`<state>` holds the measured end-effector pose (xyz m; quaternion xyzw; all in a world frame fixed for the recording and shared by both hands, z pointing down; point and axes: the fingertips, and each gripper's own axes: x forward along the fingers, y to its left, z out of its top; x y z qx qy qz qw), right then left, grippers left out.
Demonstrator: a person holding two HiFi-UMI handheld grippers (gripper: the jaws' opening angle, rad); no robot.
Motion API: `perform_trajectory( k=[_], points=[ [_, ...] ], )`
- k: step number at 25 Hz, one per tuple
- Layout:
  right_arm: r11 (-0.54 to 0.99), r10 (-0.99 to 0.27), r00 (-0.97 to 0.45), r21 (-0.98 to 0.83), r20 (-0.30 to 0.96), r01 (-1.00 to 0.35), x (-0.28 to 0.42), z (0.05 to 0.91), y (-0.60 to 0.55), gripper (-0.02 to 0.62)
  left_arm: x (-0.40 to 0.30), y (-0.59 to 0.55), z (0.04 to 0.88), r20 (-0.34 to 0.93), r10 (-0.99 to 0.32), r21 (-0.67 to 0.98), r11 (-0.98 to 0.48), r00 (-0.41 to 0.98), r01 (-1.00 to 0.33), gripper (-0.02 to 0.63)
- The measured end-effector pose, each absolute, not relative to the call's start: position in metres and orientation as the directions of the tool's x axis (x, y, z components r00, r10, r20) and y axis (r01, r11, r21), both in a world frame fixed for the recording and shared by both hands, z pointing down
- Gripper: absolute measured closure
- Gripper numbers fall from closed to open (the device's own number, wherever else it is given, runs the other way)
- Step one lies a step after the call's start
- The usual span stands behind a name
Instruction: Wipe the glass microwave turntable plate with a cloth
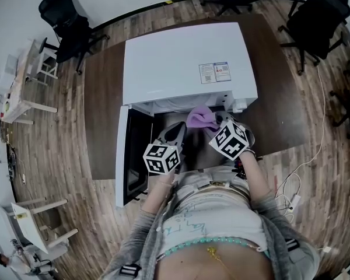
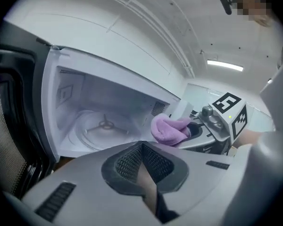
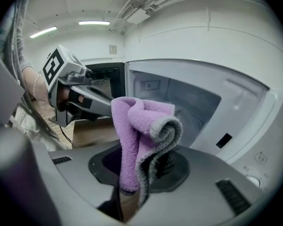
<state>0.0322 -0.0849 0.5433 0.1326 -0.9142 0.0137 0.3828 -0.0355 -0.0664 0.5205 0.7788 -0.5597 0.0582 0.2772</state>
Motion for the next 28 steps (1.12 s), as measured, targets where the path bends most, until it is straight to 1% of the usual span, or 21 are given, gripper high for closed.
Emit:
perform_trajectory(
  k=[6,9,16,23,28],
  points=[
    [0.947,-0.246,-0.737,-0.006,0.630,-0.321,0.012,0.522,-0.086,0.481,-0.044,-0.075,0.497,0.375,-0.838,0.322,-0.283,0.396,-0.904,0.595],
    [0.939,-0.246,-0.772,-0.055,0.586,-0.340,0.002,0.512,-0.084,0.481,-0.052,-0.077,0.487,0.362,-0.841,0.327,-0.290,0.402,-0.900,0.595],
    [0.912,-0.290,-0.820,-0.117,0.493,-0.392,-0.016,0.487,-0.081,0.482,-0.066,-0.076,0.462,0.328,-0.842,0.340,-0.317,0.427,-0.886,0.595],
    [0.897,-0.347,-0.837,-0.110,0.424,-0.428,-0.035,0.457,-0.073,0.482,-0.083,-0.072,0.436,0.269,-0.850,0.329,-0.360,0.452,-0.873,0.595],
    [0.886,-0.408,-0.829,-0.052,0.384,-0.460,-0.046,0.438,-0.066,0.482,-0.090,-0.068,0.420,0.228,-0.849,0.311,-0.400,0.477,-0.862,0.595]
  ],
)
